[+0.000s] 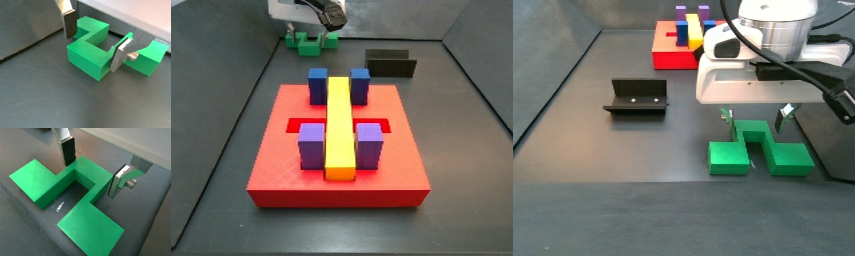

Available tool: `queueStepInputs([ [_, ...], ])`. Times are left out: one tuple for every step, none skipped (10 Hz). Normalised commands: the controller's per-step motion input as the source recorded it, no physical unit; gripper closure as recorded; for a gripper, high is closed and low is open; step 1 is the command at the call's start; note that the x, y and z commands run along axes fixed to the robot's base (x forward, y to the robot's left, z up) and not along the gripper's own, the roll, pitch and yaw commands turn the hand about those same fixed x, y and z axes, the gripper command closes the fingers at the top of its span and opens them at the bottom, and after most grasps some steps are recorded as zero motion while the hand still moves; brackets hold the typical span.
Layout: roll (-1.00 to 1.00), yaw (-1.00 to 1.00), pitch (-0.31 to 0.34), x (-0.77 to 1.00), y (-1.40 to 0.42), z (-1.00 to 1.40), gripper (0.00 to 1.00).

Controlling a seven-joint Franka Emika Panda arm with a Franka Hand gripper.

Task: Pick up the green object. Move up. Place the green object on the fixture. Regrasp the green object. Move to above the board. Insert the green object.
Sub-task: Pick up the green object.

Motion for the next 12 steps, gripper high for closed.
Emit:
queueStepInputs([
  [0.0,0.0,-0.096,0.0,0.0,-0.16,0.0],
  [0.0,0.0,-0.097,0.0,0.0,-0.17,0.0],
  [-0.03,0.0,-0.116,0.01,0.0,-0.17,0.0],
  [-0.05,0.0,-0.14,0.0,0.0,-0.17,0.0],
  [-0.07,0.0,-0.14,0.0,0.0,-0.11,0.0],
  [-0.08,0.0,-0.15,0.0,0.0,-0.11,0.0],
  [-0.08,0.0,-0.156,0.0,0.0,-0.12,0.0],
  [-0.03,0.0,-0.084,-0.03,0.0,-0.04,0.0],
  [-0.06,0.0,-0.137,0.0,0.0,-0.14,0.0],
  [-0.06,0.0,-0.139,0.0,0.0,-0.17,0.0],
  [-0.06,0.0,-0.131,0.0,0.0,-0.15,0.0],
  [-0.04,0.0,-0.121,0.0,0.0,-0.15,0.0],
])
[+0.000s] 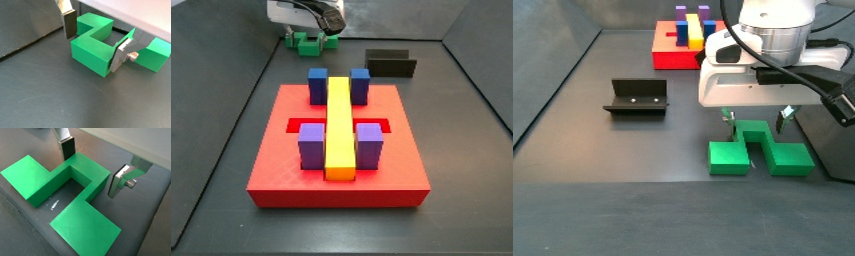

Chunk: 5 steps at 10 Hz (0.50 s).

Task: Pick up the green object. Move up. Place the green object on the fixture. Regrasp the green object. Move to above the board. Insert the green object.
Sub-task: Pick up the green object.

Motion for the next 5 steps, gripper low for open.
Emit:
queueStepInputs([
  [-0.03,0.0,-0.101,-0.02,0.01,-0.12,0.0],
  [-0.01,0.0,-0.094,-0.01,0.01,-0.16,0.0],
  [0.0,0.0,-0.066,-0.01,0.0,-0.08,0.0],
  [0.01,0.0,0.0,0.0,0.0,0.0,0.0],
  [0.0,0.0,0.0,0.0,0.0,0.0,0.0],
])
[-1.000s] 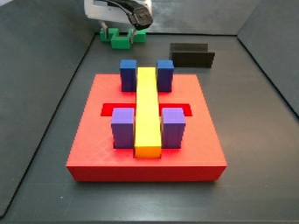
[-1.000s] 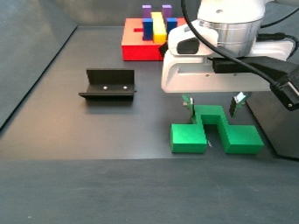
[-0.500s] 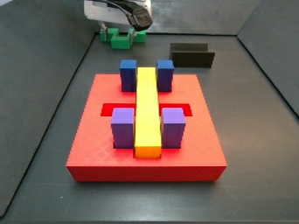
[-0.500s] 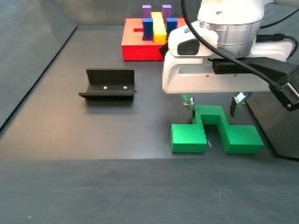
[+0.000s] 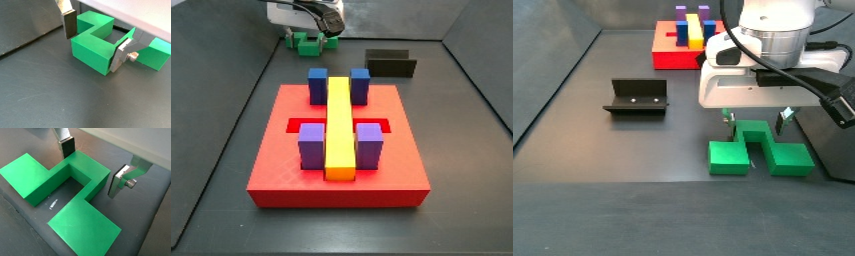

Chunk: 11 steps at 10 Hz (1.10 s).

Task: Pick up the green object. Move up. Place the green object on the fixture. Regrasp the green object. Move to above the board. Insert the green object.
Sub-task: Pick up the green object.

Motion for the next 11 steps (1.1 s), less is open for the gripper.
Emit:
queueStepInputs([
  [0.0,0.0,0.0,0.0,0.0,0.0,1.0],
  [0.0,0.0,0.0,0.0,0.0,0.0,1.0],
  [0.0,0.0,0.0,0.0,0.0,0.0,1.0],
  [0.0,0.0,0.0,0.0,0.0,0.0,1.0],
  [0.0,0.0,0.0,0.0,0.0,0.0,1.0],
  [0.0,0.0,0.0,0.0,0.0,0.0,1.0],
  [0.0,0.0,0.0,0.0,0.0,0.0,1.0],
  [0.0,0.0,0.0,0.0,0.0,0.0,1.0],
  [0.0,0.0,0.0,0.0,0.0,0.0,1.0],
  [0.0,0.0,0.0,0.0,0.0,0.0,1.0],
  [0.0,0.0,0.0,0.0,0.0,0.0,1.0],
])
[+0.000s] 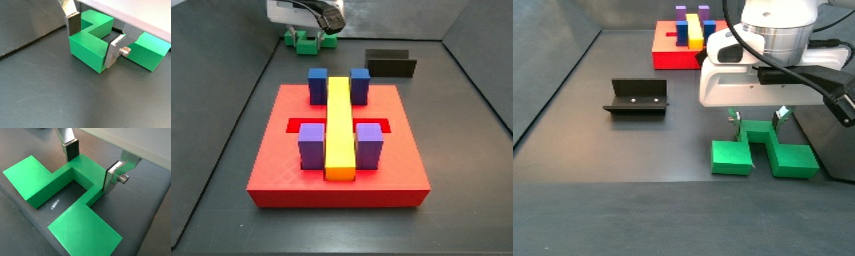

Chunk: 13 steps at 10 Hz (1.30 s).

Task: Pick up the green object. Move up. Place the green object on the fixture. Regrasp the green object. Move to above the board. Insert the green object.
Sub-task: Pick up the green object, then move up, then place the green object on the fixture.

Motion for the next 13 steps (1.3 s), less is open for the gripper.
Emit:
queueStepInputs([
  [0.0,0.0,0.0,0.0,0.0,0.0,1.0],
  [0.0,0.0,0.0,0.0,0.0,0.0,1.0],
  [0.0,0.0,0.0,0.0,0.0,0.0,1.0],
  [0.0,0.0,0.0,0.0,0.0,0.0,1.0],
  [0.0,0.0,0.0,0.0,0.0,0.0,1.0],
  [0.0,0.0,0.0,0.0,0.0,0.83,1.0],
  [0.0,0.0,0.034,-0.06,0.03,0.79,1.0],
  [0.04,-0.01,0.062,-0.08,0.01,0.59,1.0],
  [0.1,0.0,0.054,-0.05,0.0,0.32,1.0],
  [-0.01,0.0,-0.02,0.0,0.0,-0.04,1.0],
  [-0.12,0.0,-0.089,0.3,-0.17,-0.01,1.0],
  [-0.17,0.0,-0.103,0.6,-0.18,0.16,1.0],
  [-0.13,0.0,-0.094,0.89,-0.23,0.1,1.0],
])
